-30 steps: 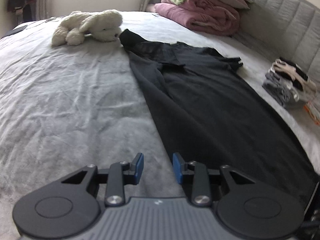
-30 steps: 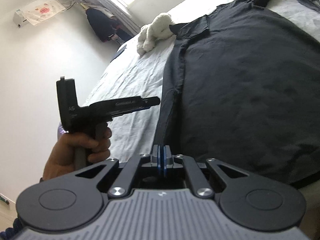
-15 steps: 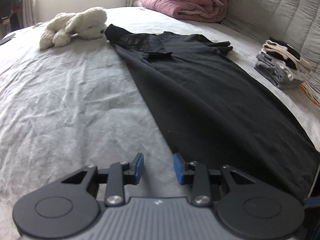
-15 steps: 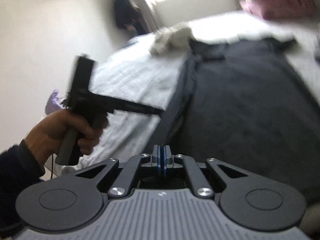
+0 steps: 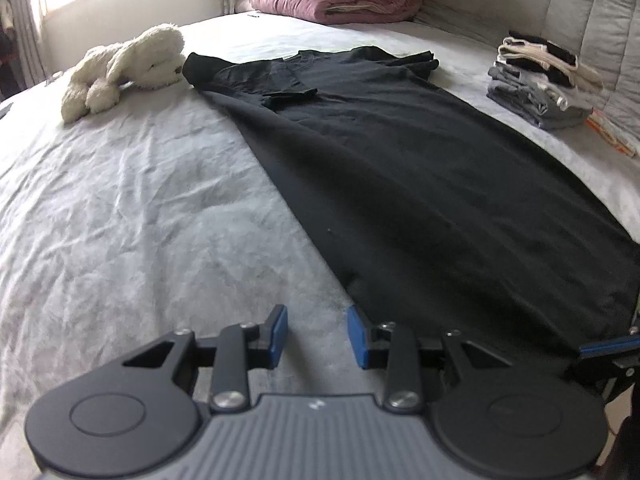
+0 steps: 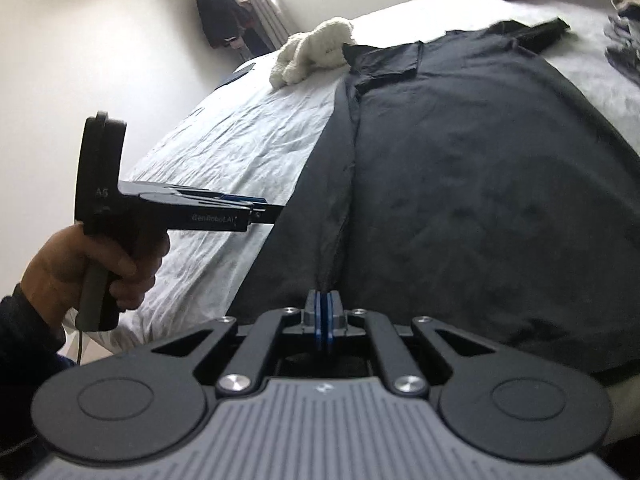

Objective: Fold clothes

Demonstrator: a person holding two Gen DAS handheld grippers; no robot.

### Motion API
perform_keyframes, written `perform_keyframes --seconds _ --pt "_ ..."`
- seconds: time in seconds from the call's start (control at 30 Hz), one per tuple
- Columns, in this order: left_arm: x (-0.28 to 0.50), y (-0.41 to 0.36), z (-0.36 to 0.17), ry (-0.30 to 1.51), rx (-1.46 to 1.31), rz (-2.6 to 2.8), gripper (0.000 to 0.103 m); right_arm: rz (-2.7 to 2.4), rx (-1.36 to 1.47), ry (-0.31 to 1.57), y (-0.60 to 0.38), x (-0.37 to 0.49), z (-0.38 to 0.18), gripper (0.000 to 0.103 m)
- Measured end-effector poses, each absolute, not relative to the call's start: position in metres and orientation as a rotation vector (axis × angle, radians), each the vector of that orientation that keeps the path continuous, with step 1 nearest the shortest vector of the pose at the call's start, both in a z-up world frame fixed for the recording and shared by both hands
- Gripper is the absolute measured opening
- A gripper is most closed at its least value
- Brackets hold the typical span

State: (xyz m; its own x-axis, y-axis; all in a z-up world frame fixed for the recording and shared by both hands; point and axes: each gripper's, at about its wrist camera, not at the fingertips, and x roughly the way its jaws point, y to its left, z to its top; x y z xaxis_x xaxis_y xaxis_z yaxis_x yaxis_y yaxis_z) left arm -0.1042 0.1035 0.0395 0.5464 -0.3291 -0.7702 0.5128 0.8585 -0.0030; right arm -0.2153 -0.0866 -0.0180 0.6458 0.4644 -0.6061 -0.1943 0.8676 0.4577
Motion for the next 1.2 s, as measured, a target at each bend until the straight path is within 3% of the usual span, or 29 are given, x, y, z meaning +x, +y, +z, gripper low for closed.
perform_keyframes --seconds 0.33,0.4,0.6,0.77,0.97,1.03,1.2 --pt "-0.104 0.104 0.047 0.829 0.241 -0.516 0.035 0.387 0.307 0.827 -0.082 -0.209 -0.031 0.007" --pt "-0.1 0.102 0.049 0.816 0.227 -0.521 0.035 0.416 0.351 0.84 -0.088 -0.208 -0.031 0.014" --pt "-0.09 0.092 0.054 0.785 0.203 -0.555 0.035 0.431 0.489 0.792 -0.123 -0.181 -0.01 0.015" --pt "-0.098 0.084 0.055 0.761 0.254 -0.632 0.035 0.379 0.589 0.772 -0.155 -0.098 -0.001 0.03" --pt "-0.107 0.084 0.061 0.7 0.276 -0.767 0.035 0.388 0.745 0.8 -0.169 0.047 0.0 0.034" --pt "-0.103 0.084 0.055 0.712 0.281 -0.789 0.035 0.409 0.776 0.831 -0.172 0.093 -0.001 0.041" --pt "-0.097 0.076 0.039 0.752 0.352 -0.819 0.035 0.351 0.704 0.886 -0.173 0.168 -0.008 0.041"
